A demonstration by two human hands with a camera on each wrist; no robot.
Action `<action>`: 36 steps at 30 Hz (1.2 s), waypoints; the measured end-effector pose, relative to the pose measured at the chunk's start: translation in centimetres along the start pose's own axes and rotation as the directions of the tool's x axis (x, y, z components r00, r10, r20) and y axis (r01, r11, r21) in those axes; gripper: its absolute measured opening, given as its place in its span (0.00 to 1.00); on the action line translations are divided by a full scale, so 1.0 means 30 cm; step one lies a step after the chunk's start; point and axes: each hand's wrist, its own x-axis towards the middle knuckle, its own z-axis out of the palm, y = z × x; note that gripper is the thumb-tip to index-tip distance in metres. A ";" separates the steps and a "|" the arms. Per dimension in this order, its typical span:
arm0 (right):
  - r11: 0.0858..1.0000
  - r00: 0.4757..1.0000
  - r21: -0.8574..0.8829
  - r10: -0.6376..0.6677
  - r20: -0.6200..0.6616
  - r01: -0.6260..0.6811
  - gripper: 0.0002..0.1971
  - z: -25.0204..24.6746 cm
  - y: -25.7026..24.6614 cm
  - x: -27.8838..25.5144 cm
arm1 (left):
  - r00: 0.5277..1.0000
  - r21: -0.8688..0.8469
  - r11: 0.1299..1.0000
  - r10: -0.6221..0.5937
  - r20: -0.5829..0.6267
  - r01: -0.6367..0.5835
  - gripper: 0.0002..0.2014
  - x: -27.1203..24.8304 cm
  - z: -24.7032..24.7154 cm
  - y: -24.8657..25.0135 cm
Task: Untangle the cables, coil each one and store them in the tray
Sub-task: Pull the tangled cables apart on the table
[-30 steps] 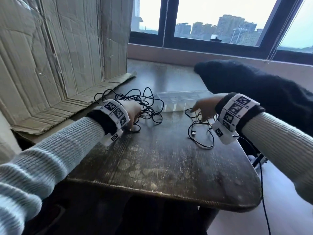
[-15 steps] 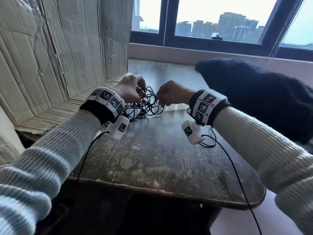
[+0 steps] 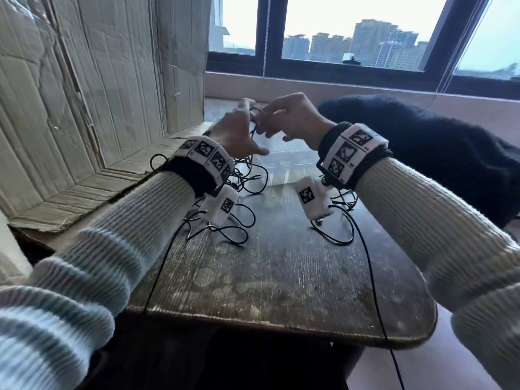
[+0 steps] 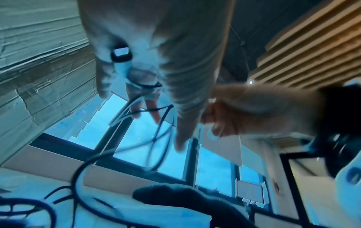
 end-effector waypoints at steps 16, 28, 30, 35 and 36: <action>0.817 0.927 0.575 0.189 -0.325 0.035 0.05 -0.299 -0.046 -0.005 | 0.997 -0.292 0.956 -0.005 0.072 0.026 0.12 0.033 -0.039 -0.073; 0.982 0.977 0.068 0.167 0.130 -0.177 0.14 -0.086 0.044 0.000 | 0.979 -0.377 0.918 0.176 0.105 -0.125 0.10 0.088 -0.216 0.109; 0.988 0.965 0.048 0.135 0.223 -0.149 0.11 -0.044 0.039 -0.003 | 0.969 -0.387 0.902 0.235 0.073 -0.189 0.09 0.088 -0.232 0.138; 0.985 0.982 0.144 0.074 0.174 -0.099 0.09 -0.001 0.029 0.024 | 0.939 -0.343 0.881 0.344 -0.013 -0.328 0.11 0.058 -0.226 0.136; 0.985 0.983 0.141 0.078 0.169 -0.102 0.13 -0.001 0.025 0.028 | 0.923 -0.336 0.867 0.385 -0.016 -0.368 0.12 0.050 -0.222 0.126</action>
